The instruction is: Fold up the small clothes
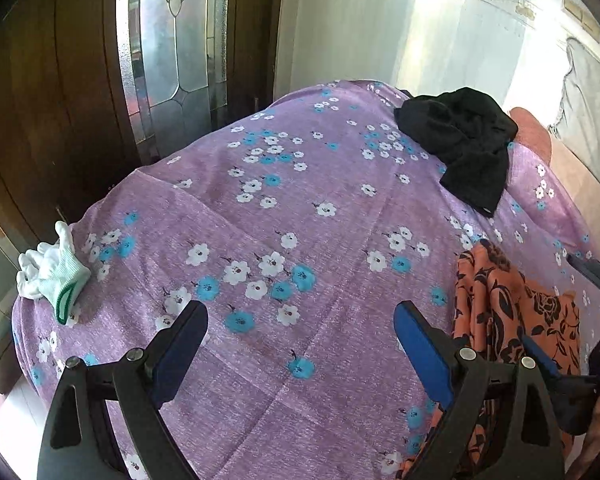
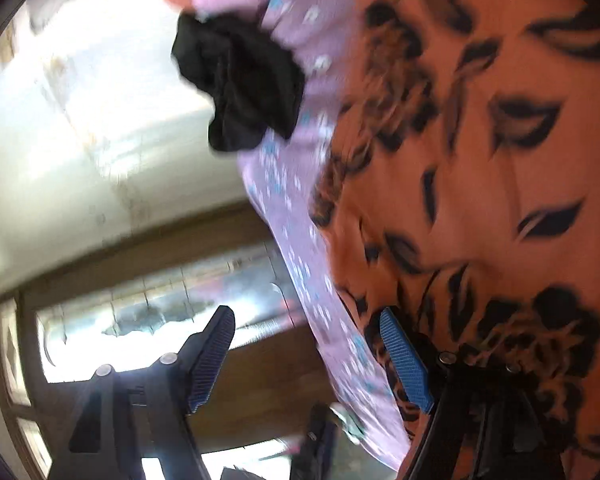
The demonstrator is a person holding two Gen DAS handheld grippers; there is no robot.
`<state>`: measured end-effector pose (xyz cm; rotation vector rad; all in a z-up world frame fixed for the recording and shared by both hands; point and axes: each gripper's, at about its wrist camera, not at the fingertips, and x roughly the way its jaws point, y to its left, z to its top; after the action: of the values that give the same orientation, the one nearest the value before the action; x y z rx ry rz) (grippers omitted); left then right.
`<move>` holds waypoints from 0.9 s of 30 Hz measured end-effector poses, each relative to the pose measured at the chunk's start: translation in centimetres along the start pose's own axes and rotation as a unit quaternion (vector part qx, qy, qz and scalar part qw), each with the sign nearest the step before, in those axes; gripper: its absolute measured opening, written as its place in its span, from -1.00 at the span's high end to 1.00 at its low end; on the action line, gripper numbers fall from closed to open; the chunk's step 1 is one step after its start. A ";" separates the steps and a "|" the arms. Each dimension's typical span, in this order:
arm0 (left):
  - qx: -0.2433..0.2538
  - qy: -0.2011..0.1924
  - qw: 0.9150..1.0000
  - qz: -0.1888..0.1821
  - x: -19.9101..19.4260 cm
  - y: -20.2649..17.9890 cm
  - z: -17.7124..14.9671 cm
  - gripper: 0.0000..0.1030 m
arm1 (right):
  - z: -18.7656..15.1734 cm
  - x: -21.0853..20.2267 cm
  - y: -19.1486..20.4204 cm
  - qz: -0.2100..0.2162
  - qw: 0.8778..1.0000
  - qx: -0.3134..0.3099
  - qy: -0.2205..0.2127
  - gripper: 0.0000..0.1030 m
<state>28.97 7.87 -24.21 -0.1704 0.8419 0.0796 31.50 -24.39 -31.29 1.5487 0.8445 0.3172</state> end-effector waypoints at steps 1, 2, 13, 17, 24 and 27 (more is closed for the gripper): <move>-0.001 -0.001 1.000 -0.007 -0.3 0.0 0.0 -0.83 | -0.2 -0.8 0.5 -0.002 1.000 -0.021 -0.005 -0.51; 0.000 -0.002 1.000 -0.019 -0.5 -0.2 -0.1 -0.83 | -0.3 -2.0 1.1 -0.006 0.999 -0.047 -0.015 -0.51; 0.091 0.006 0.973 -0.213 -6.4 -7.5 -4.6 -0.83 | -3.7 -13.9 0.6 -0.180 0.943 -0.265 -0.088 0.21; 0.219 -0.002 0.971 -0.099 -5.4 -12.4 -8.0 -0.83 | -4.5 -14.3 -2.5 -0.211 0.936 -0.269 -0.080 0.33; 0.183 0.062 0.980 -0.055 1.4 -11.9 -7.2 -0.87 | -4.5 -12.5 -5.2 -0.195 0.949 -0.243 -0.047 0.33; 0.204 0.035 0.978 -0.039 1.7 -12.6 -7.4 -0.89 | -3.9 -12.2 -5.0 -0.201 0.950 -0.235 -0.032 0.43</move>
<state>26.43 -5.89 -28.86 0.1802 0.9040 -0.1742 18.92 -29.92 -31.97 0.9147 0.9311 0.1516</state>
